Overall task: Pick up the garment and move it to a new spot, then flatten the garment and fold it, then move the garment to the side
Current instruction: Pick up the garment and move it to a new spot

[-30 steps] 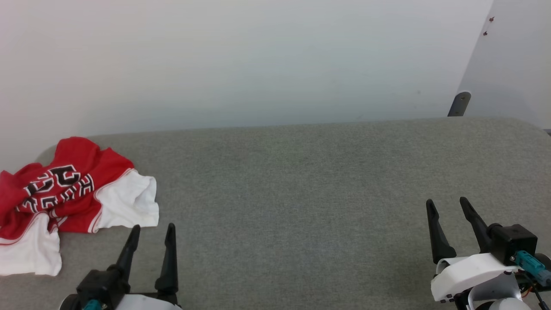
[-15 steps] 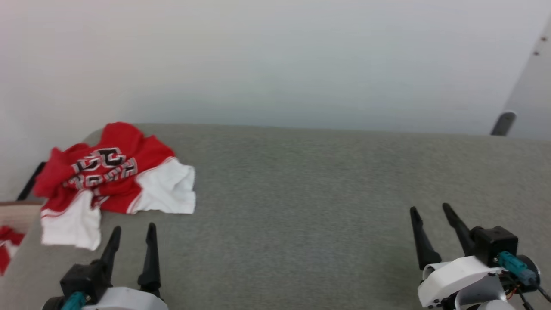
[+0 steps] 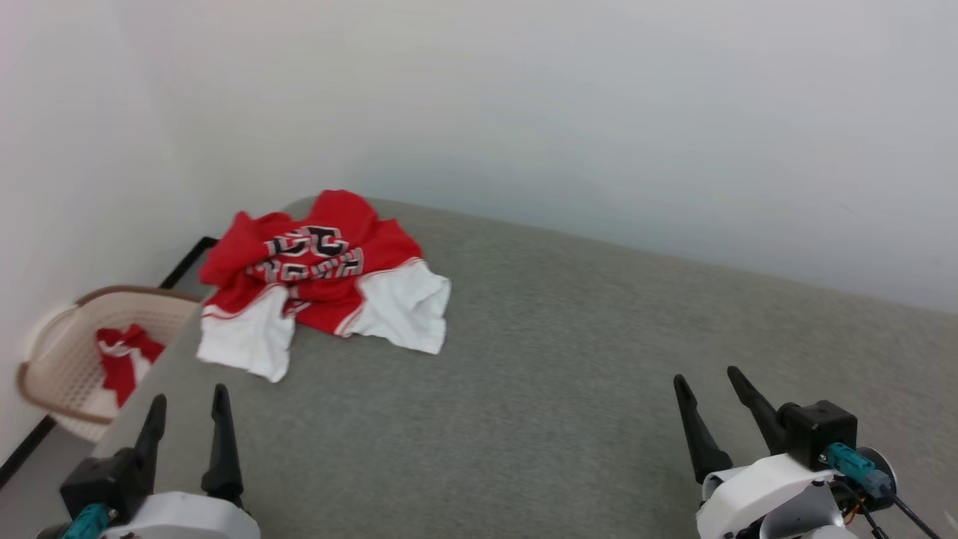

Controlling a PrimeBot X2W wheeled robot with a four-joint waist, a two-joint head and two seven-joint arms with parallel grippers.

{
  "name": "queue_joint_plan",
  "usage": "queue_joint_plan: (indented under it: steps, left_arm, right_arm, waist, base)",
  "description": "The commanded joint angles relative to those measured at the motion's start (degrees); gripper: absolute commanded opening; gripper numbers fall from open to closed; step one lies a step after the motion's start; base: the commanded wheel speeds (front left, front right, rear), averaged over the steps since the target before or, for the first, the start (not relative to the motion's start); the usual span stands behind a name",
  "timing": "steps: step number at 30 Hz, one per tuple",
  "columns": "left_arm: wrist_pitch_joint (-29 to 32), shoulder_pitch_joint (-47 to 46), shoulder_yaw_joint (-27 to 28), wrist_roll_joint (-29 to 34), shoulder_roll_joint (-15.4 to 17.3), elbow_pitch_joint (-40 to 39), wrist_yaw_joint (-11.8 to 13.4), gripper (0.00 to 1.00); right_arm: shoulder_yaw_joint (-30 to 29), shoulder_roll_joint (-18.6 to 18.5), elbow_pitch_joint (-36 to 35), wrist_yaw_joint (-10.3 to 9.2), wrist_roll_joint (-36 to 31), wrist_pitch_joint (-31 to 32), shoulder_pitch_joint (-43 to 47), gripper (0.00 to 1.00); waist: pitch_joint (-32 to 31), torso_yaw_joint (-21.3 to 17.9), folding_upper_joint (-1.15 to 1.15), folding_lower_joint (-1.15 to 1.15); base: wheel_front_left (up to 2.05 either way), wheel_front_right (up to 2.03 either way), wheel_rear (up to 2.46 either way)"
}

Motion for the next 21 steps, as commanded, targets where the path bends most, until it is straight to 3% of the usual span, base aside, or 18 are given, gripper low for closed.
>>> queue_joint_plan:
  steps: [1,12,21]
  left_arm:
    - [0.3,0.5,0.2,-0.4,0.1,-0.3,0.2,1.00]
    - [3.4,-2.1,0.0,-3.0,0.9,-1.6,-1.1,1.00]
    - [12.0,-15.0,0.2,-5.6,6.5,-1.5,-5.1,1.00]
  right_arm:
    - [0.4,0.2,0.3,0.02,0.4,-0.4,-0.8,1.00]
    - [0.5,0.1,0.9,0.02,0.2,-0.2,-1.0,1.00]
    - [-0.4,0.1,-3.0,0.02,-2.8,2.1,-3.8,1.00]
  waist:
    - [-1.3,3.9,0.00,0.00]
    - [0.1,6.0,0.00,0.00]
    - [9.1,1.5,0.00,0.00]
  base:
    - [0.00,0.00,0.00]
    - [0.00,0.00,0.00]
    - [0.00,0.00,0.00]
